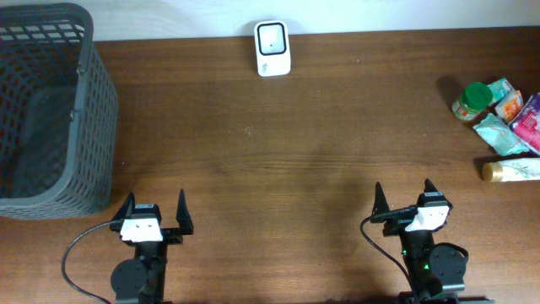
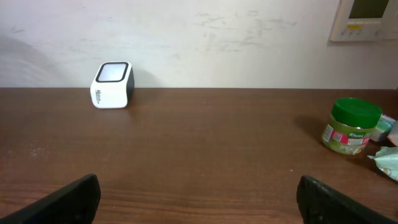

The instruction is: Scan the item barcode

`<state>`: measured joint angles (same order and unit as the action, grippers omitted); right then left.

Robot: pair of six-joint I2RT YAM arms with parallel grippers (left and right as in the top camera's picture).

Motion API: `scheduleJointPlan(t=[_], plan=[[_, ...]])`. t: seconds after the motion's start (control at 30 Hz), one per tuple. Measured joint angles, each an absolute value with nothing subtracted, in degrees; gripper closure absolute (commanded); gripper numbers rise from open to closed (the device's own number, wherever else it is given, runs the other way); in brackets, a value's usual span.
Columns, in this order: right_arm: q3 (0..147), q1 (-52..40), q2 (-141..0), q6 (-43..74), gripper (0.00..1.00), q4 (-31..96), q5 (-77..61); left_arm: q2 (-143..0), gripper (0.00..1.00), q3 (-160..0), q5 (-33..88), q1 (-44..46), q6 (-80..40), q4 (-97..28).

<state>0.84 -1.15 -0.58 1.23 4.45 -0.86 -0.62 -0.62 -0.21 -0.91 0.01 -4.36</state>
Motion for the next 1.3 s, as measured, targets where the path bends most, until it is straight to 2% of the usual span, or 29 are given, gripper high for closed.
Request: scheduleJointPlan(t=[1.3], plan=[[0.8, -1.1, -0.6, 1.2, 0.01, 4.5, -0.9, -0.6, 0.01, -0.6, -3.2, -0.8, 0.0, -4.3]])
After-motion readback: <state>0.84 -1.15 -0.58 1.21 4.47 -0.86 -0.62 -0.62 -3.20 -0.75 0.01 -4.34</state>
